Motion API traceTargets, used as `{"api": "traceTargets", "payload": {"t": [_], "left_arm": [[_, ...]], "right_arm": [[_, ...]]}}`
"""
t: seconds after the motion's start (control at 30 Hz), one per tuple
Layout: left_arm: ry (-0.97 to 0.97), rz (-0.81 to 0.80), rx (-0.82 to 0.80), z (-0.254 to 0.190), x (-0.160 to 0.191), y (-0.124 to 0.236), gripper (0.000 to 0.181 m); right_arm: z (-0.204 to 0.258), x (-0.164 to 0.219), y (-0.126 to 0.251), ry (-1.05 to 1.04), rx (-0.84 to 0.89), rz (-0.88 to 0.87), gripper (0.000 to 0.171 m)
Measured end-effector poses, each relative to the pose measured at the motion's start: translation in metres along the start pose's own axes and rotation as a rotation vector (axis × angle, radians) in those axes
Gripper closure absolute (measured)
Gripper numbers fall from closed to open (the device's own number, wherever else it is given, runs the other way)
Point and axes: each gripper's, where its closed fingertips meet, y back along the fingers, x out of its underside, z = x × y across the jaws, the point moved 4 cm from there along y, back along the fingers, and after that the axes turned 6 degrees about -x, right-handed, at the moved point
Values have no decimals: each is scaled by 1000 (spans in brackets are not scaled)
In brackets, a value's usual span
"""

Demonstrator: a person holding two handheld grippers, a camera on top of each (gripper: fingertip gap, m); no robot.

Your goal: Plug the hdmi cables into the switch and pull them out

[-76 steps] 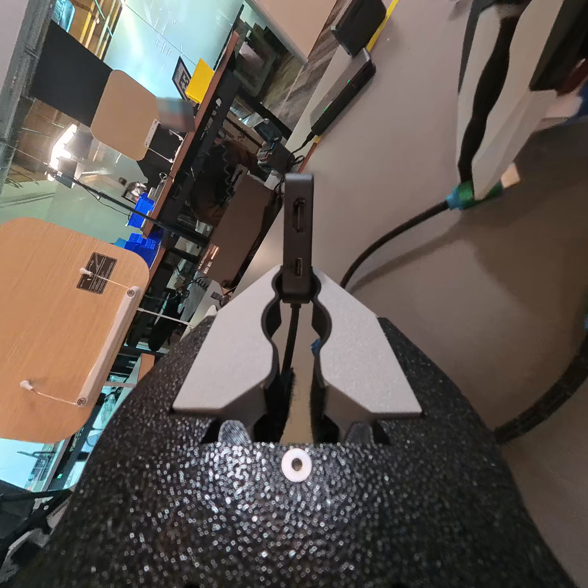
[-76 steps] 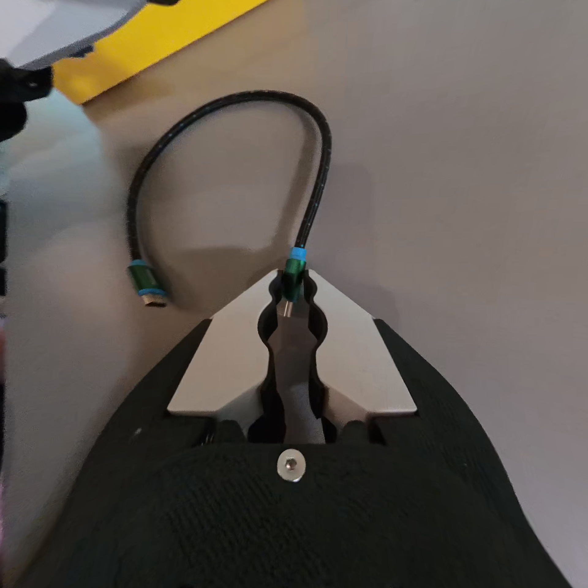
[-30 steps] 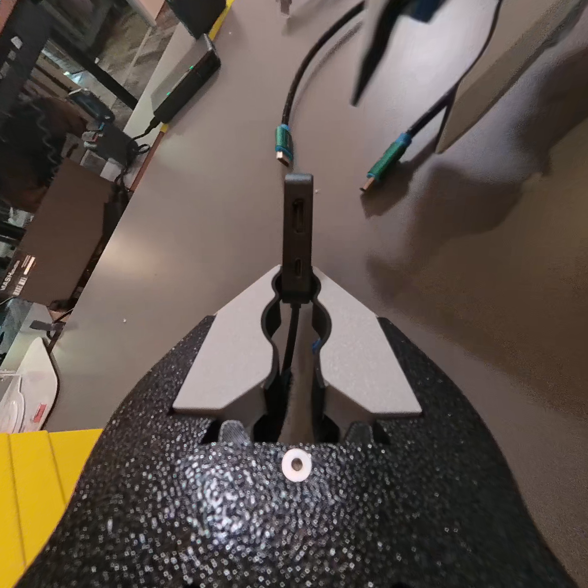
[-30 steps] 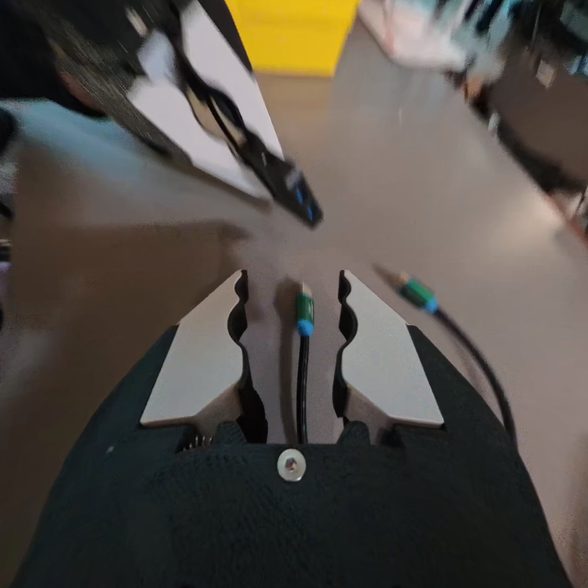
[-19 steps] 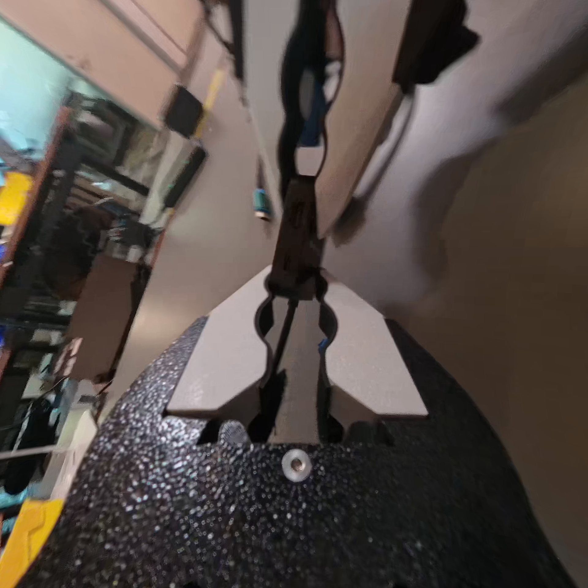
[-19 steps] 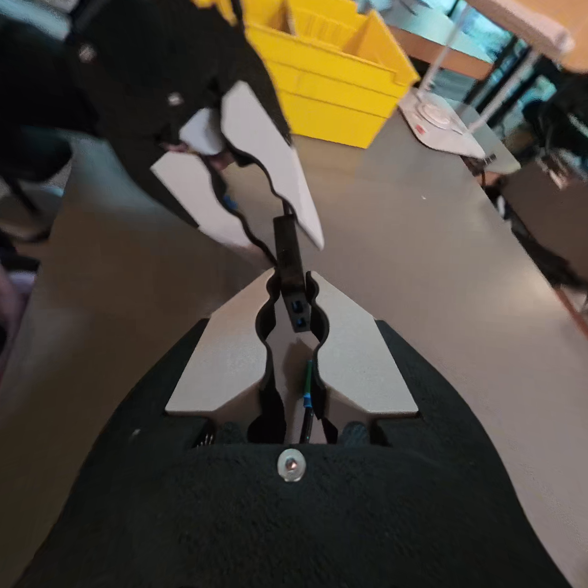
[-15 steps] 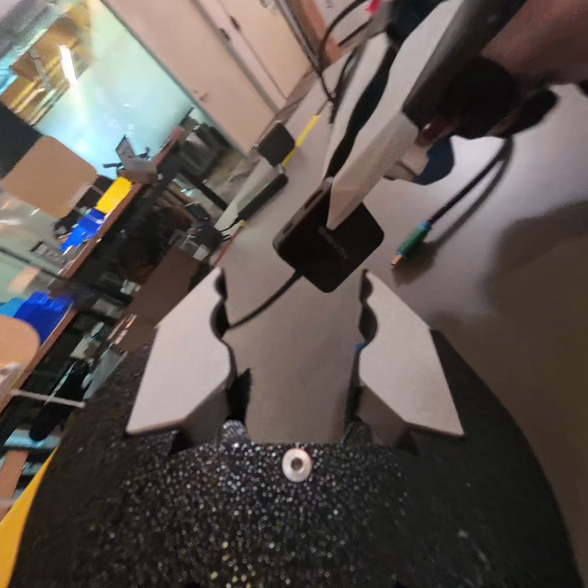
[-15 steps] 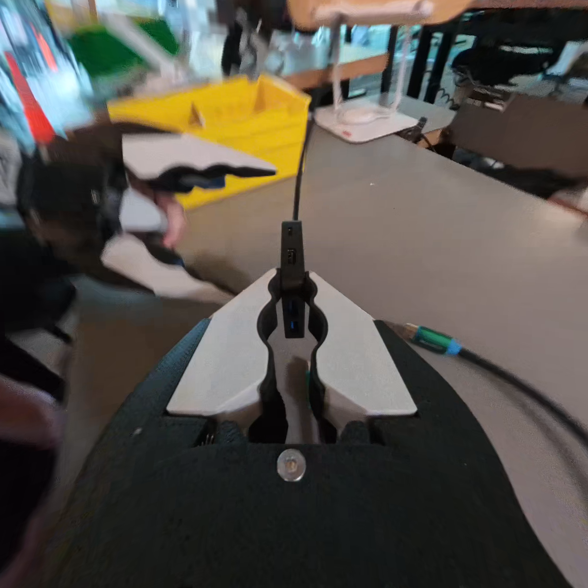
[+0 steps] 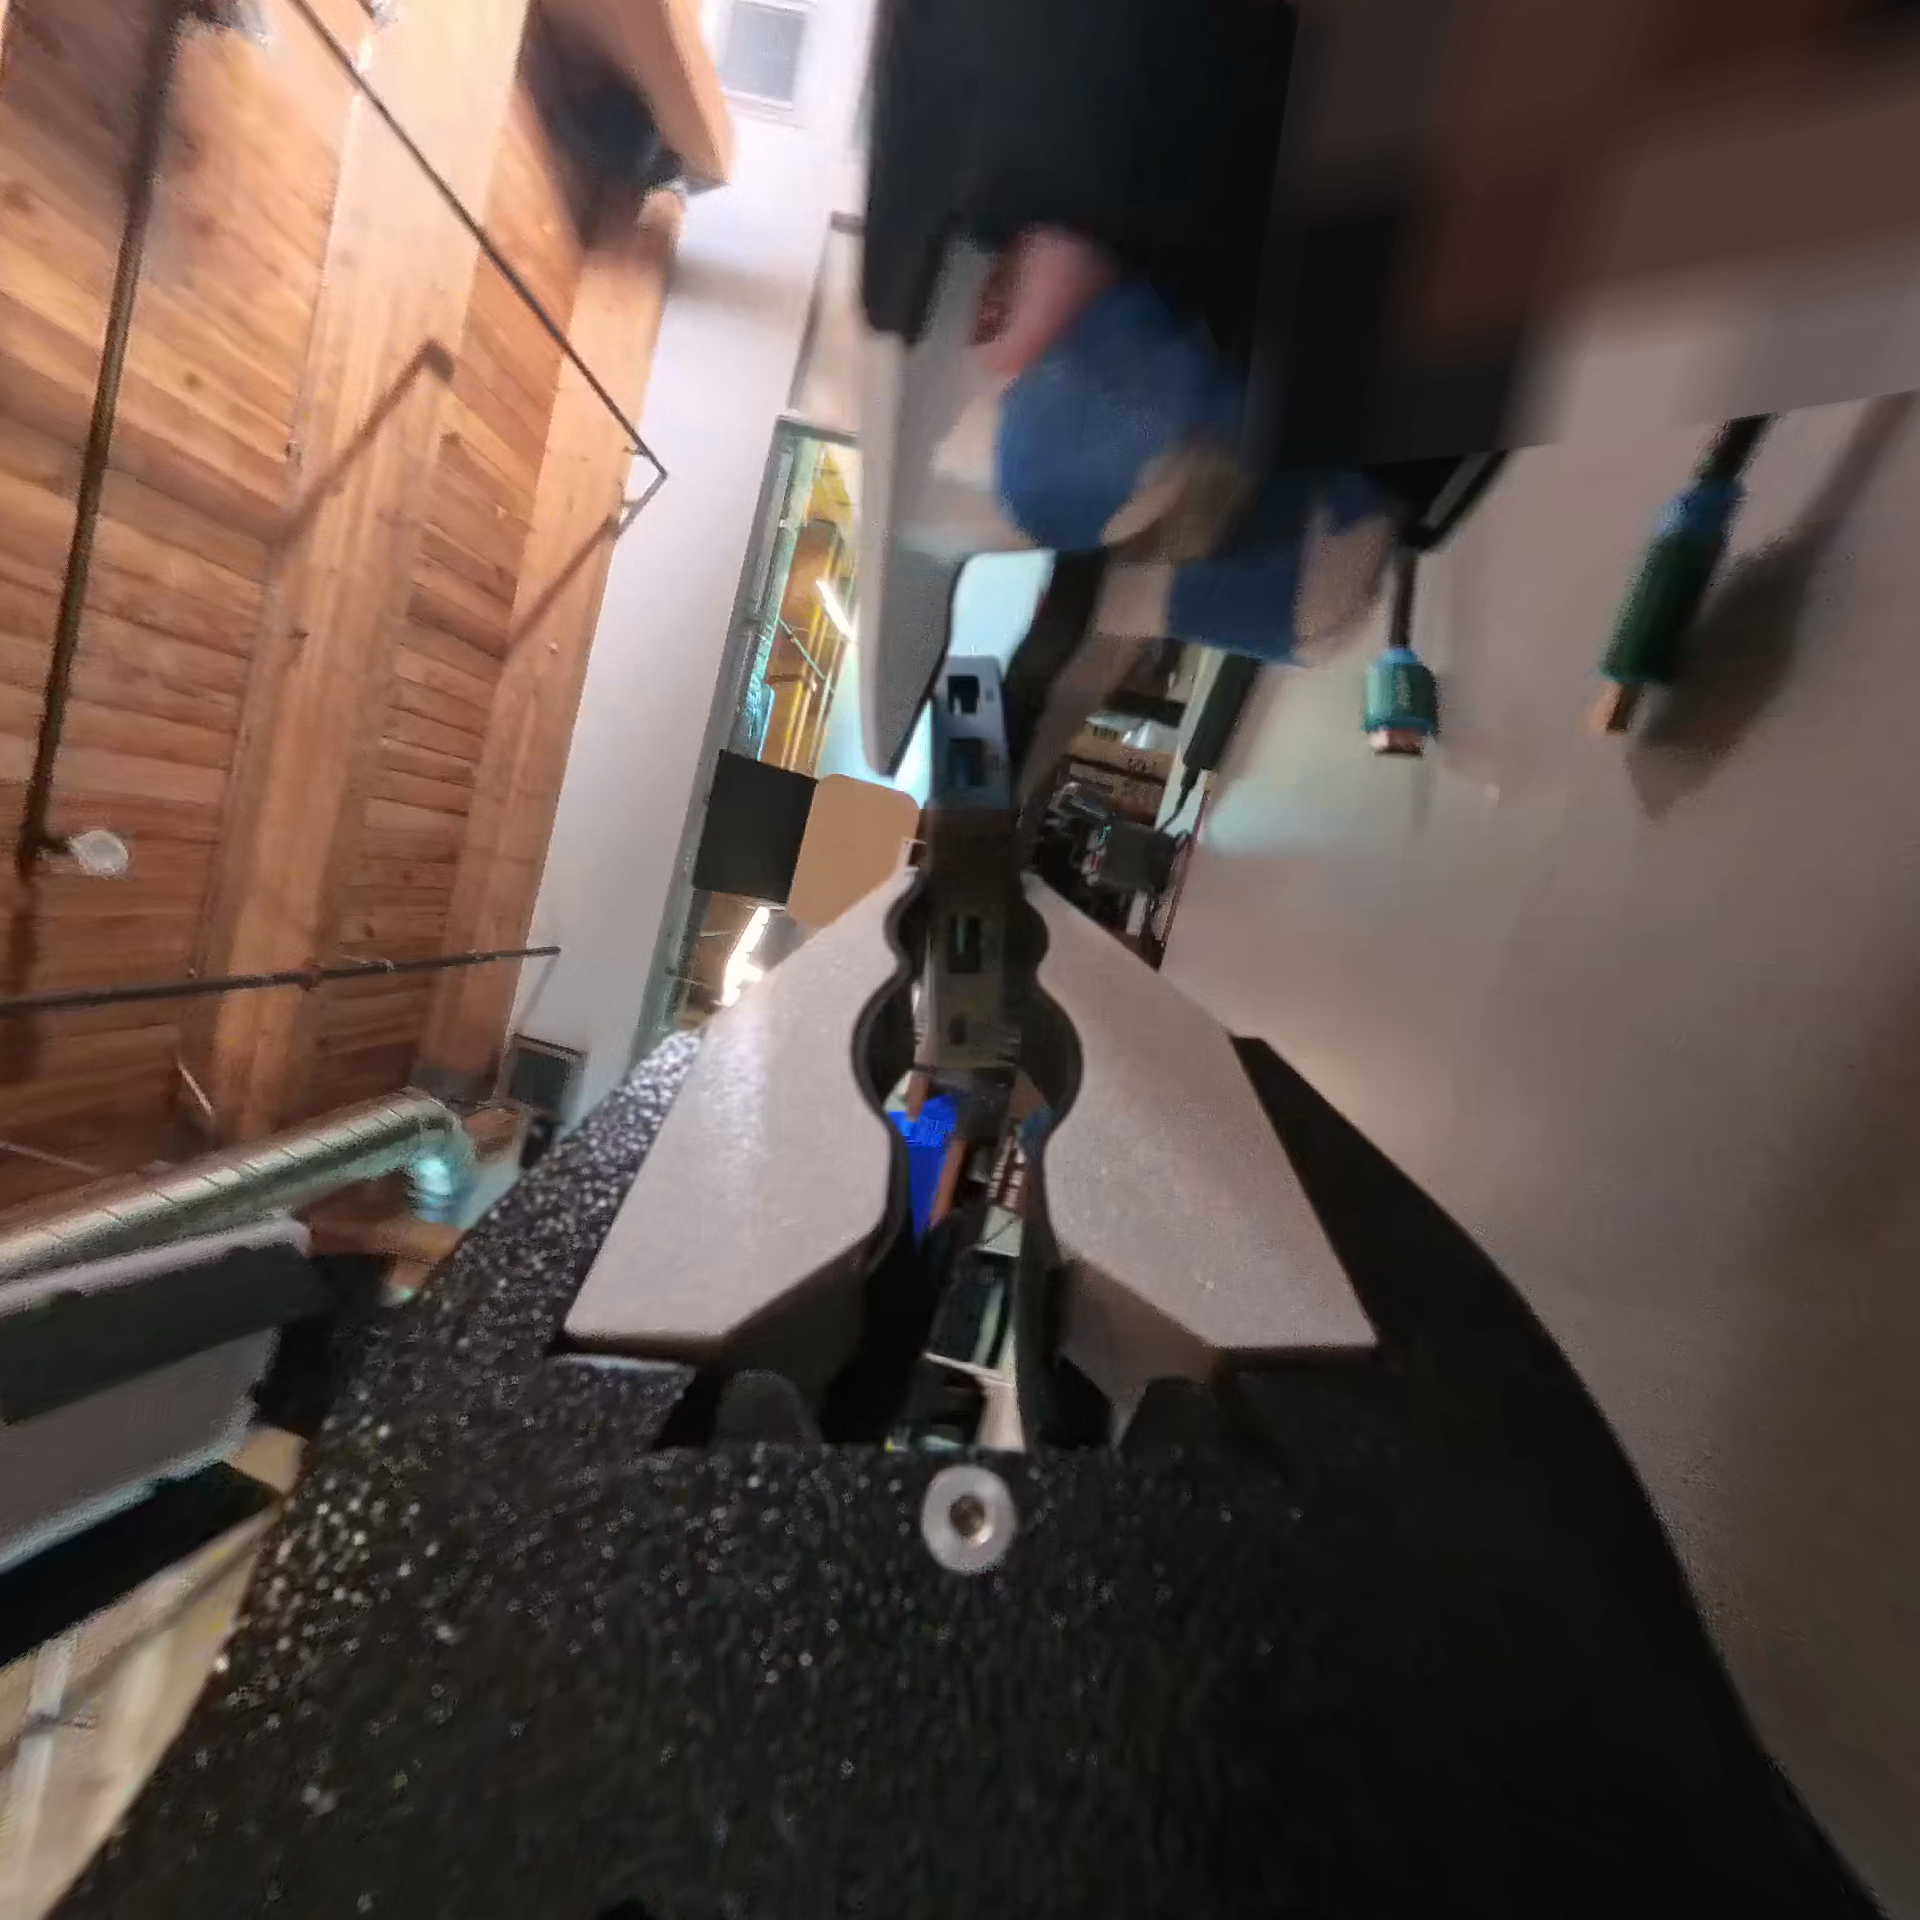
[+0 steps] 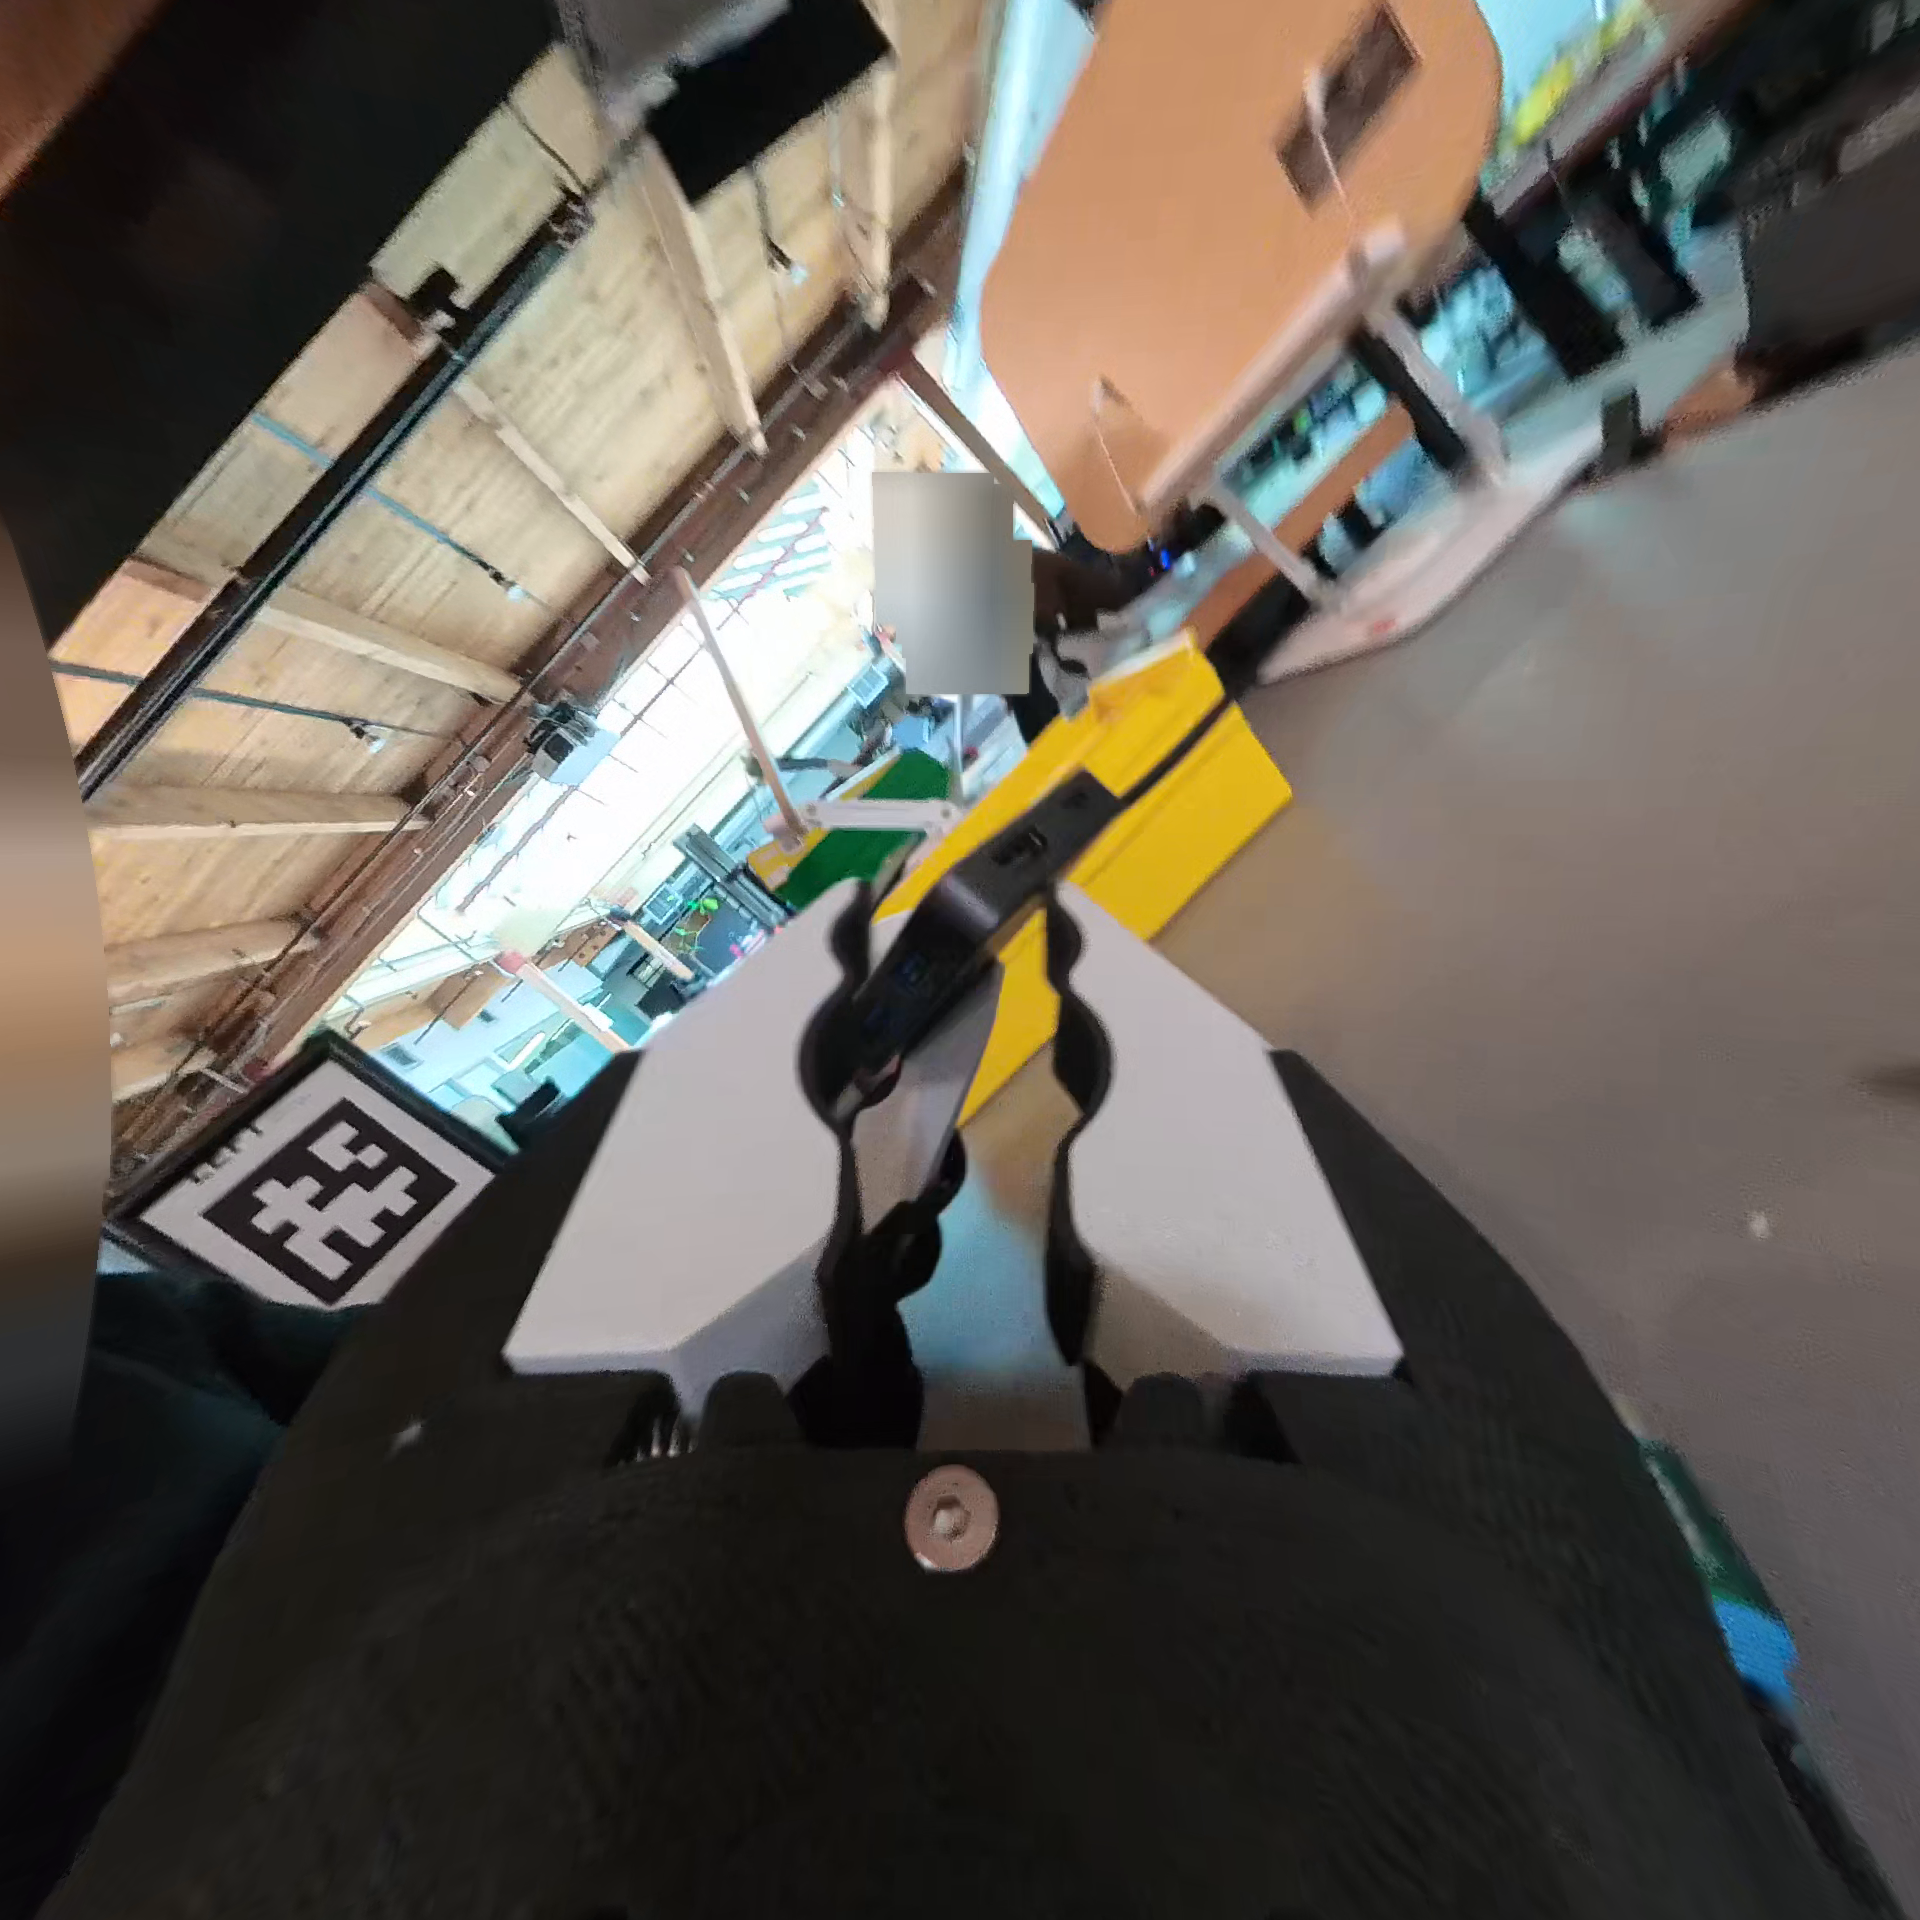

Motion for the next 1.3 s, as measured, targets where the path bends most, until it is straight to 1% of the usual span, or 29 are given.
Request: {"api": "traceTargets", "payload": {"t": [0.03,0.07,0.1,0.13,0.17,0.23,0.27,0.33,0.4,0.43,0.47,0.5,0.6,0.63,0.7,0.73,0.77,0.83,0.87,0.9,0.93,0.97,1.0,1.03,1.1,1.13,1.17,1.2,1.3], "left_arm": [[87,3,28,6,1,0,169],[218,3,58,11,3,1,170],[371,-1,92,17,6,2,170],[524,-39,149,21,6,3,170],[677,-107,213,27,3,6,169],[945,-249,312,39,0,11,170],[1057,-307,361,43,0,12,170],[1227,-402,443,47,-1,16,170],[1303,-469,494,47,-4,18,170],[1320,-495,521,46,-6,20,170],[1329,-512,549,44,-9,21,170],[1329,-518,567,43,-11,22,170],[1307,-472,605,34,-8,20,169],[1297,-393,611,28,-4,14,166],[1189,-211,611,12,3,4,151],[1101,-177,624,6,2,4,142],[1020,-158,625,1,-1,4,140],[876,-143,612,-8,-8,5,144],[811,-134,602,-11,-10,6,155],[750,-114,579,-14,-9,5,162],[714,-101,568,-14,-9,5,164],[711,-80,568,-14,-7,4,167],[728,-58,546,-11,-3,2,169],[735,-20,496,-6,5,-1,169],[726,68,404,0,28,-5,169],[731,109,357,3,40,-6,169],[732,146,321,5,51,-6,169],[727,178,294,7,59,-6,169],[707,233,279,3,72,-6,169]], "right_arm": [[5,-7,2,78,-24,-34,123],[8,-13,5,193,-32,-50,112],[10,-18,8,330,-25,-36,105],[11,-20,11,461,-10,-2,103],[14,-22,14,570,-11,40,103],[24,-21,15,703,-68,131,105],[30,-18,15,733,-119,186,111],[36,-12,14,750,-179,290,119],[38,-6,13,750,-221,373,130],[38,-5,13,748,-231,391,132],[39,-2,13,742,-253,418,142],[41,2,13,736,-279,460,155],[32,5,16,787,-213,584,157],[25,5,17,840,-158,644,159],[13,7,22,950,-54,793,160],[9,9,24,997,-21,866,160],[6,11,25,1042,2,932,160],[2,16,27,1114,25,1044,159],[1,17,27,1134,31,1080,159],[-1,17,27,1158,49,1093,159],[-2,15,25,1187,72,1078,158],[-2,10,20,1213,106,1018,155],[1,1,15,1240,148,915,150],[7,-8,13,1262,171,807,136],[18,-22,18,1292,185,643,137],[22,-23,24,1285,171,595,145],[22,-18,31,1249,151,597,151],[13,-11,39,1186,163,638,152],[-30,19,68,936,272,839,139]]}}
